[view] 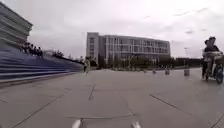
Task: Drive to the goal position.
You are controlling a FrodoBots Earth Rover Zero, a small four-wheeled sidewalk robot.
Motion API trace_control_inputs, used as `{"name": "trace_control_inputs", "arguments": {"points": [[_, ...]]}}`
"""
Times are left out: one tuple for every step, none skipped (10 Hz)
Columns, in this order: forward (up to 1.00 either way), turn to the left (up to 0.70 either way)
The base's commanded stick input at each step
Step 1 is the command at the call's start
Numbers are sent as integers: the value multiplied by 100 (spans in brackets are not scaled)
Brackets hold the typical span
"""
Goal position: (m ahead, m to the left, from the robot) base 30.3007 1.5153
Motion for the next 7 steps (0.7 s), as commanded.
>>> {"name": "trace_control_inputs", "arguments": {"points": [[70, -28], [70, -17], [70, -3], [70, 0], [70, 0], [78, 0], [85, 0]]}}
